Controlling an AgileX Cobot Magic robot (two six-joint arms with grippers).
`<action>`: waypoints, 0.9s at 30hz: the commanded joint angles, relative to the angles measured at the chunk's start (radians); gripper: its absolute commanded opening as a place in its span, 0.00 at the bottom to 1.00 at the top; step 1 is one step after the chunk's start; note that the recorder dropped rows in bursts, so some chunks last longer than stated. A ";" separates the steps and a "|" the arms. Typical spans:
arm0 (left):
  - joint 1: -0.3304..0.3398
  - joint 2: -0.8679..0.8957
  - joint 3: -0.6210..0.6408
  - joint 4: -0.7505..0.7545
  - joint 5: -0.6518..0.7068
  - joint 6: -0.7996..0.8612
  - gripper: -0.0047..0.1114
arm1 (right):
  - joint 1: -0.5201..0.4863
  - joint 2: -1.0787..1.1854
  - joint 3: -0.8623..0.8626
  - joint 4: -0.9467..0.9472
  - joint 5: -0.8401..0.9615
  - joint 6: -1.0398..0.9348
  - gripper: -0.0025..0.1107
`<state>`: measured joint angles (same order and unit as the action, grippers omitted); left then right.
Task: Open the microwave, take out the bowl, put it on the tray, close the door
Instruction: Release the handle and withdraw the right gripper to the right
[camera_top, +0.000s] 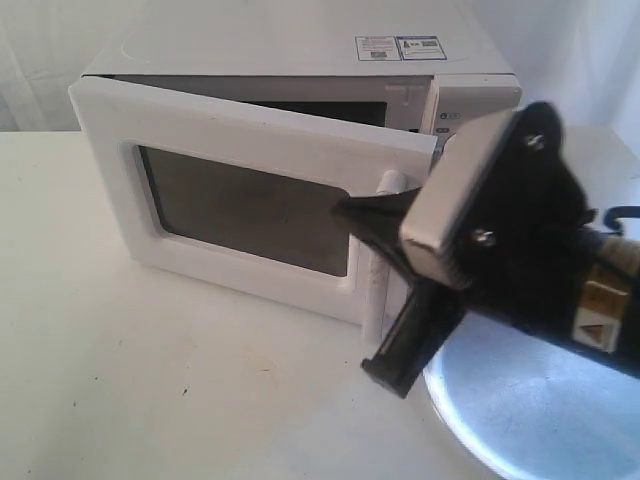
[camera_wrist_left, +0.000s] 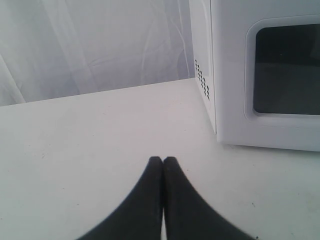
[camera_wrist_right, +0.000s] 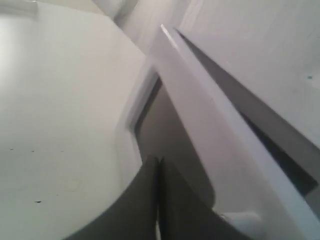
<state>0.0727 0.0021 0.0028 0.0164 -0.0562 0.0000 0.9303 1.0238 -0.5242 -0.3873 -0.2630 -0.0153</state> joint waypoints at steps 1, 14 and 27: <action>-0.005 -0.002 -0.003 -0.008 -0.004 0.000 0.04 | -0.029 -0.135 0.004 0.081 0.179 -0.076 0.02; -0.005 -0.002 -0.003 -0.008 -0.004 0.000 0.04 | -0.374 -0.044 0.022 0.434 0.044 -0.096 0.02; -0.005 -0.002 -0.003 -0.008 -0.004 0.000 0.04 | -0.437 0.161 0.023 0.439 -0.030 -0.170 0.02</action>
<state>0.0727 0.0021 0.0028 0.0164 -0.0562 0.0000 0.5052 1.1429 -0.5050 0.0471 -0.2473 -0.1574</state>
